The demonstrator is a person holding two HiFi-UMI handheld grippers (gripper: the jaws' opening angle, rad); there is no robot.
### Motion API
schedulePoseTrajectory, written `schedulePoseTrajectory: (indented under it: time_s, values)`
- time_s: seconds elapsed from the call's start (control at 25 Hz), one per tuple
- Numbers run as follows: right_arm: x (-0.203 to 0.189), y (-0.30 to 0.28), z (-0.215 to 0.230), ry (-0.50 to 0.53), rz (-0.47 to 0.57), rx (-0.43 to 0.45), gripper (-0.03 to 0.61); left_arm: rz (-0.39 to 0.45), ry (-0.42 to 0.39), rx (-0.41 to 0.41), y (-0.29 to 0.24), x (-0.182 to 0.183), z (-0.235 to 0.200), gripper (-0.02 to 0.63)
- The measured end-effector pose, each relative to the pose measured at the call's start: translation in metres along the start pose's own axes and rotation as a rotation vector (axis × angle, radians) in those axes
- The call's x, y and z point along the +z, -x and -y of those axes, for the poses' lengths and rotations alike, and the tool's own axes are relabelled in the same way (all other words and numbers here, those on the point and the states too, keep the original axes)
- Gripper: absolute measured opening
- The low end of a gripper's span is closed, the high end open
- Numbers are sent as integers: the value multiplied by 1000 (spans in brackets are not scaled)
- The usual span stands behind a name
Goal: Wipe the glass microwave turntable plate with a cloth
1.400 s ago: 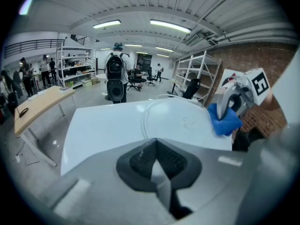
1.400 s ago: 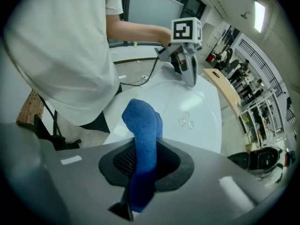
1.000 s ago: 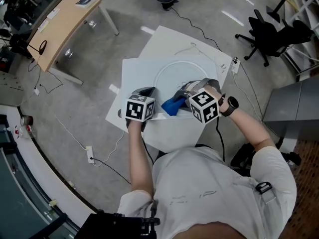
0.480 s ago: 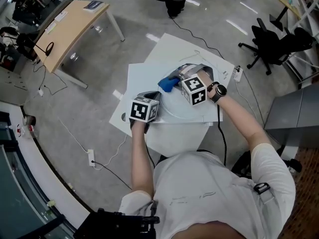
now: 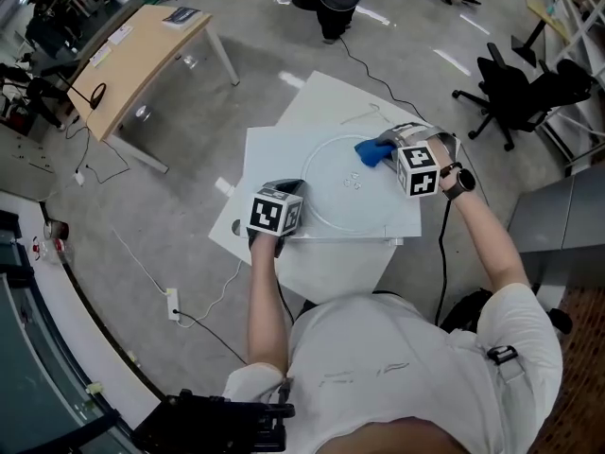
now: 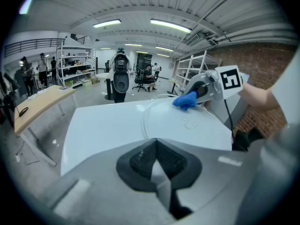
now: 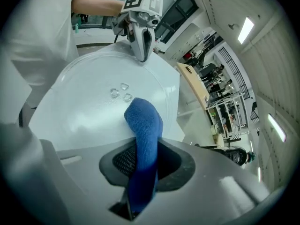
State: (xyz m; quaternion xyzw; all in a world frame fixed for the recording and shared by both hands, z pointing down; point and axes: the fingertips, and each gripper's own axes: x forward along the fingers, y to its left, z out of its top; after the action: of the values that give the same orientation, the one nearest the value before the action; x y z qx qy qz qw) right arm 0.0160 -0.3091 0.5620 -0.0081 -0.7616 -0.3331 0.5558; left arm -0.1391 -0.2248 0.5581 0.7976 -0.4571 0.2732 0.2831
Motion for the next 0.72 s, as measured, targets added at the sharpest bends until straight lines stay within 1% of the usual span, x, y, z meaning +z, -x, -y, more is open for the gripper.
schedulePoseTrajectory:
  time_s: [0.12, 0.24, 0.4, 0.52, 0.64, 0.72]
  values:
    - [-13, 23, -30, -46, 3, 77, 66, -2, 5, -7, -2, 0, 1, 0]
    - [-11, 43, -61, -89, 35, 156, 78, -8, 11, -13, -2, -3, 0, 0]
    - [-2, 59, -90, -62, 24, 215, 80, -8, 15, -8, 0, -2, -1, 0]
    - [19, 67, -108, -23, 49, 261, 78, -1, 15, -1, 0, 0, -2, 0]
    - [53, 69, -121, 29, 127, 311, 78, 0, 18, 2, 1, 1, -3, 0]
    - [77, 65, -125, 52, 185, 323, 78, -4, 23, -3, 0, 0, -3, 0]
